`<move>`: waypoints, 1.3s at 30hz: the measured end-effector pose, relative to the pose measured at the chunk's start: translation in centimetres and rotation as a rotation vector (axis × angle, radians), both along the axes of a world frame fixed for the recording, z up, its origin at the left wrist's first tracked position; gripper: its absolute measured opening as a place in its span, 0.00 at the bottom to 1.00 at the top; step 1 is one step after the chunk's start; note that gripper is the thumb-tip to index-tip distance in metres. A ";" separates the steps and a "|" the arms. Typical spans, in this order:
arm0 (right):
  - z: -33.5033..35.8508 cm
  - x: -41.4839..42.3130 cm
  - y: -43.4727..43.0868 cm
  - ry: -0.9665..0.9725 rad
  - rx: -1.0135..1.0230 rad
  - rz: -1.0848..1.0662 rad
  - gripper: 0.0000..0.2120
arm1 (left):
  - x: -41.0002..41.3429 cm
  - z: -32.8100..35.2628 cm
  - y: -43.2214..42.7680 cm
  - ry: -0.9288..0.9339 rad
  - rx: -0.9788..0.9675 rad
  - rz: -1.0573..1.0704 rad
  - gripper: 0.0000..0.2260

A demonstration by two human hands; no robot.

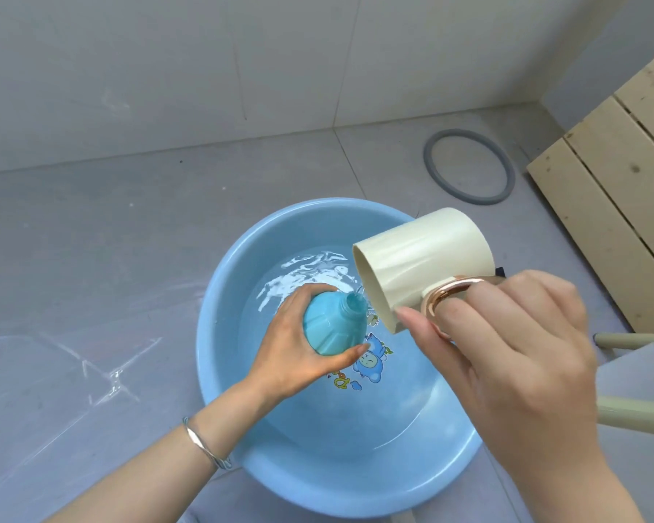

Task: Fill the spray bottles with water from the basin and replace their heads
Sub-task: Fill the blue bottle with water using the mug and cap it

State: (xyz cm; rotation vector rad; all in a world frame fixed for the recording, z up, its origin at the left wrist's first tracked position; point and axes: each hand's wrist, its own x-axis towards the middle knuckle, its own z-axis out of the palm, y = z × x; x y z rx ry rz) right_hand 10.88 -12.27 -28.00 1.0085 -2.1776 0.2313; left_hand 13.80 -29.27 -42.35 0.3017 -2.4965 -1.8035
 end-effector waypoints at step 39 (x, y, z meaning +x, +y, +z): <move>-15.5 -1.2 4.5 -1.005 -0.587 -0.449 0.20 | 0.4 -0.3 -0.4 -0.015 0.001 0.012 0.29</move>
